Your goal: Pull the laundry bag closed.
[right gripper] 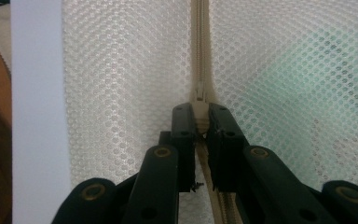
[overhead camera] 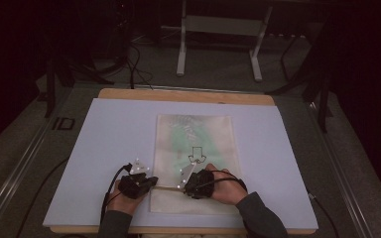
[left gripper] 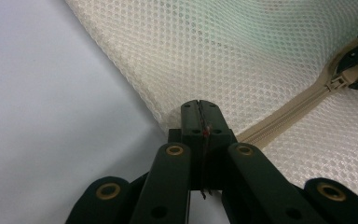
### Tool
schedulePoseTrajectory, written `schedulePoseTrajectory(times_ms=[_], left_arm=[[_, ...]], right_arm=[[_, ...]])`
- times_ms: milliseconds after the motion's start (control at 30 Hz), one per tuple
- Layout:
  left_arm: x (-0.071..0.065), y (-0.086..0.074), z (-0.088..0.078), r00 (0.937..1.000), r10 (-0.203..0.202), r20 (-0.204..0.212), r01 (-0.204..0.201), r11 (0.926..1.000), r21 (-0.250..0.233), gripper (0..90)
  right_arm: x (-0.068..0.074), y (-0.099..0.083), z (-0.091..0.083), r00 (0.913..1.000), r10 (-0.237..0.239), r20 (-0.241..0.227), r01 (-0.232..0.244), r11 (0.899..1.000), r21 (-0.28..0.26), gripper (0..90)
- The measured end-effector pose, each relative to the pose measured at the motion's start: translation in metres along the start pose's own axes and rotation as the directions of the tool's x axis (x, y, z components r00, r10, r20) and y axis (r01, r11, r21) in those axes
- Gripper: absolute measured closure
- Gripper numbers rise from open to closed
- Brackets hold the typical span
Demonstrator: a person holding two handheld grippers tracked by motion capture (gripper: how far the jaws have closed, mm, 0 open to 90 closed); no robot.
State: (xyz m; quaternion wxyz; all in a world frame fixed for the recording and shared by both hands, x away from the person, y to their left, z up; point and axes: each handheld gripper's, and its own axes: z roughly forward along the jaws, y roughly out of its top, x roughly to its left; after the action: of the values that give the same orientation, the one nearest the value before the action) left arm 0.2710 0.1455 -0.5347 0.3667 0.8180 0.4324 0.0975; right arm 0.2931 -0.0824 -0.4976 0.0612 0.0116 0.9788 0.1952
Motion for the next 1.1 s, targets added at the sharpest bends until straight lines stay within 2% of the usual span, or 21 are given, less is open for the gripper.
schedulePoseTrajectory(times_ms=[1100], left_arm=[[0.0, 0.0, 0.0, 1.0, -0.004, 0.002, 0.004, 1.0, 0.0, 89.6]], right_arm=[[0.001, -0.02, -0.014, 0.9995, 0.022, 0.02, -0.022, 1.0, 0.009, 82.3]])
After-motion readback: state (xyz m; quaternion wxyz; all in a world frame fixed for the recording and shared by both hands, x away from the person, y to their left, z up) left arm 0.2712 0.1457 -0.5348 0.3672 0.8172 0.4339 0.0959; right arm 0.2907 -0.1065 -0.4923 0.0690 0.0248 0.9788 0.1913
